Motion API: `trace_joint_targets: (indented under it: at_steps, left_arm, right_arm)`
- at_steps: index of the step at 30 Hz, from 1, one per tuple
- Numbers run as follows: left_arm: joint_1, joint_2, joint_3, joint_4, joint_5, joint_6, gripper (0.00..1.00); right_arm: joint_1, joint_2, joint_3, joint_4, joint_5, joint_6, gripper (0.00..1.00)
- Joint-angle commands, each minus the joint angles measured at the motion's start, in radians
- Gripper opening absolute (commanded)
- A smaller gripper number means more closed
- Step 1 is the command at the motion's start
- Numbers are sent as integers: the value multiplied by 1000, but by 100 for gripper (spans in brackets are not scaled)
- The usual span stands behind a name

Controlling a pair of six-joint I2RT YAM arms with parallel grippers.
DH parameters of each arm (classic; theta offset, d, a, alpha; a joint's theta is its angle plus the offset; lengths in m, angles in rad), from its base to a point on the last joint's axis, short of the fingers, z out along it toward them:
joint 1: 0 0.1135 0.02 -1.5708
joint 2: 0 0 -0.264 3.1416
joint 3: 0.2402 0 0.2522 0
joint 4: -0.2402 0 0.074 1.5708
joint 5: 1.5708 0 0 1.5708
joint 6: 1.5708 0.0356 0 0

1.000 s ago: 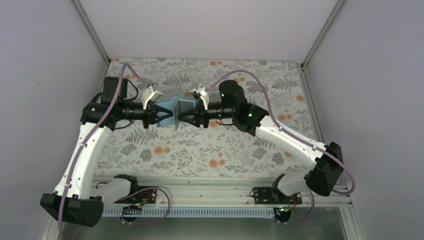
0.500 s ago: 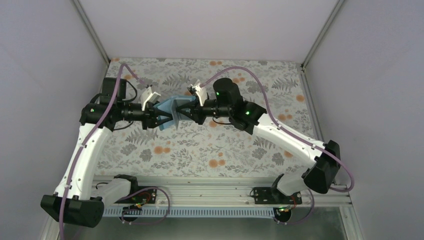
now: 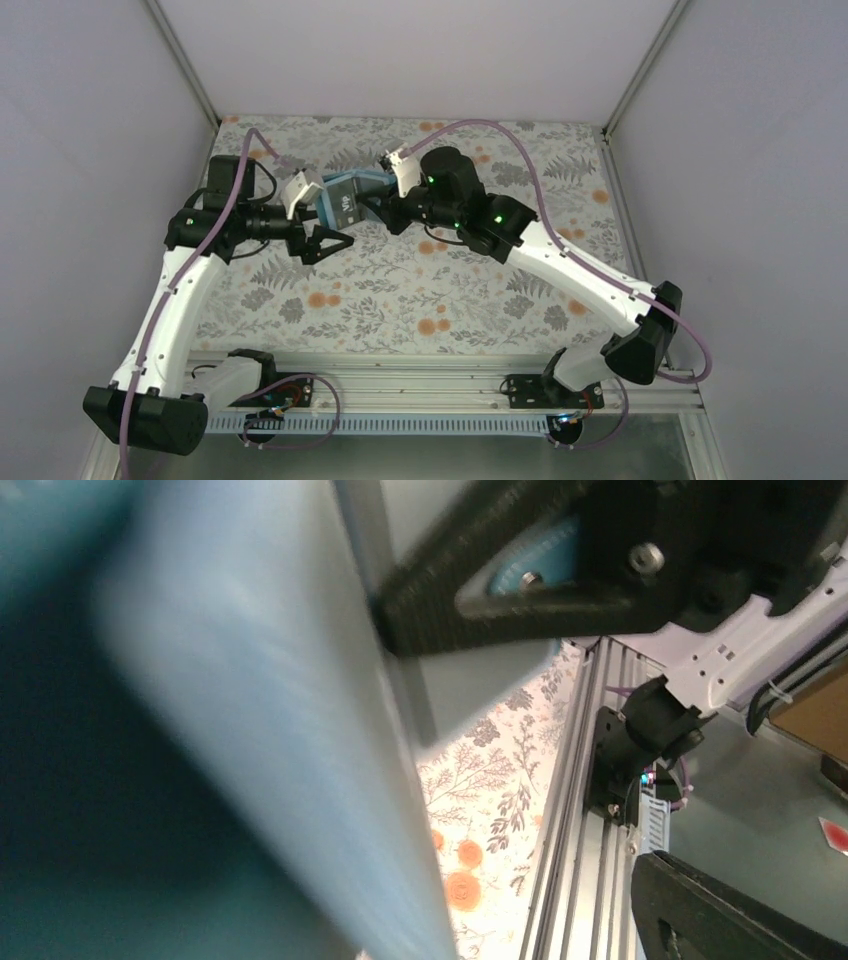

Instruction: Take the credit cards out of the card holder

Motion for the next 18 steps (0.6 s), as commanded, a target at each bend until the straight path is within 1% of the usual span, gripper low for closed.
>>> trace_joint_targets:
  at_steps: [1,2,3,5,6,9,10,13,14,16,17,18]
  left_arm:
    - [6,0,6,45,-21,-14,92]
    - [6,-3,12,33,-15,-3,81]
    - [7,-5,16,23,-5,6,65]
    - [10,-19,16,0,24,34,40]
    - [12,-23,15,-9,39,43,30]
    - [15,-29,2,-26,92,62,7]
    - [16,-29,2,-31,104,68,3]
    - [18,-28,8,-63,140,97,2]
    - [18,-31,7,-70,153,104,2]
    - [20,-36,2,-68,161,100,3]
    - [22,-38,-2,-59,152,85,2]
    - [24,-40,-10,-42,124,62,2]
  right_arm:
    - [21,-4,15,11,-44,-51,4]
    - [19,-17,1,19,-64,-75,4]
    - [18,-35,-13,21,-75,-95,4]
    - [-3,-74,-47,23,-122,-131,4]
    - [-14,-92,-61,29,-154,-144,4]
    - [-34,-119,-86,41,-250,-183,4]
    - [-37,-120,-85,37,-284,-195,4]
    - [-51,-127,-95,28,-352,-230,4]
    - [-59,-132,-100,24,-370,-237,12]
    - [-93,-151,-113,7,-363,-238,43]
    - [-121,-167,-124,1,-355,-231,52]
    - [-154,-186,-132,-4,-350,-222,57]
